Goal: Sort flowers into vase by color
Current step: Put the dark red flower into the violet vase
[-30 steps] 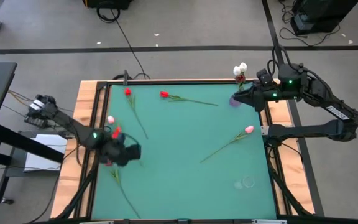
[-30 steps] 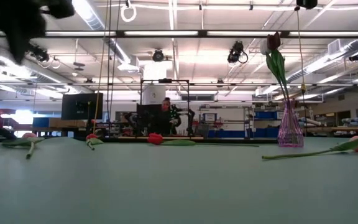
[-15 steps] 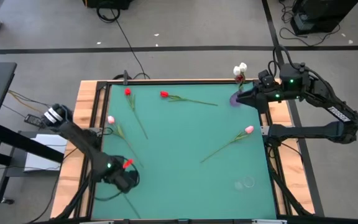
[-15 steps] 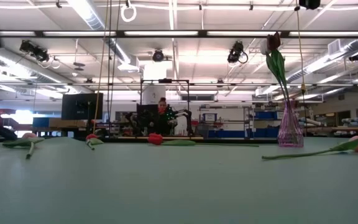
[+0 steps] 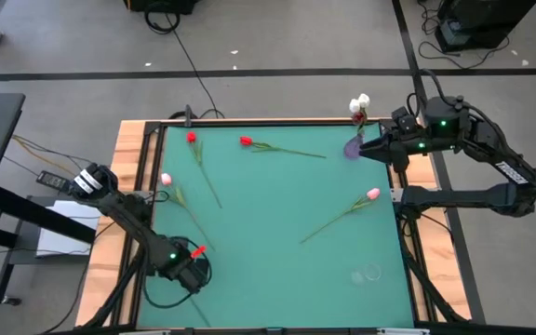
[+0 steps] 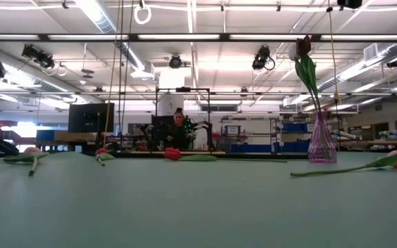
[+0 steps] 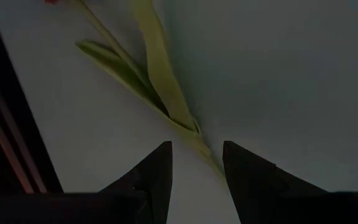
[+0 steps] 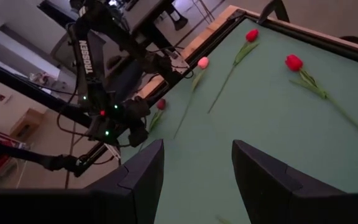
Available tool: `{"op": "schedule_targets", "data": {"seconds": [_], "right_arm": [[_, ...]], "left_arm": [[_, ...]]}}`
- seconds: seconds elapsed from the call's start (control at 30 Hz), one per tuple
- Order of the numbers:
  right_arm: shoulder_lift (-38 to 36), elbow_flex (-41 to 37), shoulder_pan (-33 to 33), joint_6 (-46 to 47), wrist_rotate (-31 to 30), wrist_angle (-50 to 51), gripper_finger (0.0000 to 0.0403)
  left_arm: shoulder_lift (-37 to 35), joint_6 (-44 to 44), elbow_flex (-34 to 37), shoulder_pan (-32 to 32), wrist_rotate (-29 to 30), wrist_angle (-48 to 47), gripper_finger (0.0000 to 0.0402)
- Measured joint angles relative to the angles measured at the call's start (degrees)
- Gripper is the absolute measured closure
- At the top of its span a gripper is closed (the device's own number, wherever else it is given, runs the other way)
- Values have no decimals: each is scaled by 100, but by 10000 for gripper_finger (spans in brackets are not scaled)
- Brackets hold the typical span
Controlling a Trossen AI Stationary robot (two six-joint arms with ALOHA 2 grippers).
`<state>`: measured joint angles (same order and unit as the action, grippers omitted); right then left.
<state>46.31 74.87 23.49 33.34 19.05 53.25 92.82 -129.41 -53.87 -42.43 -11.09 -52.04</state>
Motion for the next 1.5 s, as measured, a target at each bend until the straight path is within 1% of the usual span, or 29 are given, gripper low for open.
{"op": "schedule_targets", "data": {"seconds": [0.1,0.17,0.27,0.37,0.5,0.6,0.8,0.83,0.9,1.0,1.1,1.2,1.27,1.33,1.43,1.5], "right_arm": [[2,0,0,-8,2,-2,206],[-3,0,0,-38,4,-9,206],[-2,0,0,-42,5,-11,206],[2,0,0,-36,9,-11,206],[0,0,0,7,9,-17,206],[2,0,0,11,9,-101,206],[63,0,0,13,-74,-294,206],[81,0,0,14,-93,-336,206],[119,0,0,16,-99,-413,206],[149,0,0,38,-98,-462,206],[202,0,0,118,-101,-458,206],[297,0,0,168,-145,-439,206],[378,0,-21,287,-135,-434,206],[470,0,-68,312,-145,-434,206],[622,0,-157,397,-298,-448,206],[720,0,-234,457,-429,-447,206]], "left_arm": [[34,8,3,-18,37,45,255],[29,12,127,-63,16,175,255],[32,-7,451,-95,-95,832,255],[-14,-21,726,-112,-117,1255,255],[-17,86,807,-103,-118,1304,259],[-13,118,807,-103,-110,1330,283],[-9,196,807,-103,18,1396,383],[-9,212,807,-103,25,1399,390],[-24,274,793,-106,47,1414,391],[-111,321,584,-114,185,1249,391],[-295,440,181,-115,627,1059,393],[-485,652,-127,-101,1282,787,393],[-627,991,-295,-41,1855,752,394],[-828,1488,-448,69,2571,784,394],[-1014,2639,-612,320,3690,792,395],[-1115,3421,-686,600,4139,906,395]]}}
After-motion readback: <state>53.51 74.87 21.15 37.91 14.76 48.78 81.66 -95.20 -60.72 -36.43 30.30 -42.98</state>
